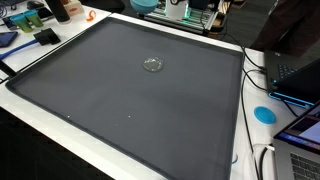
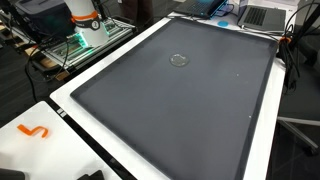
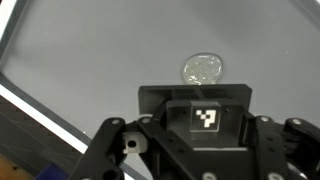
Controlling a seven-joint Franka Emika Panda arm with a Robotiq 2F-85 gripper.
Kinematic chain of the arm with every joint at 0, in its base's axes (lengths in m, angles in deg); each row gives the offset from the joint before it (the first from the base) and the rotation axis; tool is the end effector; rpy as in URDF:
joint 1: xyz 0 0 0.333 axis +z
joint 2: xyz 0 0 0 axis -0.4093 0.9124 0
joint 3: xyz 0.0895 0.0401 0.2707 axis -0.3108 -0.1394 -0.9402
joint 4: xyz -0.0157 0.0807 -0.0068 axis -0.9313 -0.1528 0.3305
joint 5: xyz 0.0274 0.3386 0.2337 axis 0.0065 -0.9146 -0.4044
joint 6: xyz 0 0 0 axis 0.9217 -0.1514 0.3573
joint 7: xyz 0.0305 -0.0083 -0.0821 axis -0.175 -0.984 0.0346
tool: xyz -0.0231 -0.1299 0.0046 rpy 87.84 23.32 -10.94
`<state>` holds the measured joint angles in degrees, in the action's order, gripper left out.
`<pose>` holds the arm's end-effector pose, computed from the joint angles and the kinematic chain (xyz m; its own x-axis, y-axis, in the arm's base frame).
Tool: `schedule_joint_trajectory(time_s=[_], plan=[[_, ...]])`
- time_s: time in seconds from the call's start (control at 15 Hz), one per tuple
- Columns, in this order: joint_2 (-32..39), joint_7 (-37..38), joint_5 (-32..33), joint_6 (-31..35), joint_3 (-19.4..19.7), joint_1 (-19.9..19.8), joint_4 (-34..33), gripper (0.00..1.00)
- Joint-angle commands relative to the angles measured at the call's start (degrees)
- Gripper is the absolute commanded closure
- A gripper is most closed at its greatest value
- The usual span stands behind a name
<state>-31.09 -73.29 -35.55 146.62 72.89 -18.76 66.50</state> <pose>0.5191 0.0669 0.4108 0.7670 0.6415 -0.0129 0.6350 -0.7561 0.1585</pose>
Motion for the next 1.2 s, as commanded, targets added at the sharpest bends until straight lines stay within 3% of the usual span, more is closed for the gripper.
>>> schedule_joint_trajectory(time_s=[0.0,0.47,0.53,1.13], plan=[[-0.3,-0.3,0.0,-0.2,0.3,0.3,0.1,0.44],[-0.5,-0.6,0.0,-0.2,0.3,0.3,0.4,0.44],[0.8,-1.3,-0.1,-0.6,0.7,0.1,0.3,0.69],[7.3,-12.4,-1.1,2.9,2.2,-1.1,6.3,0.69]])
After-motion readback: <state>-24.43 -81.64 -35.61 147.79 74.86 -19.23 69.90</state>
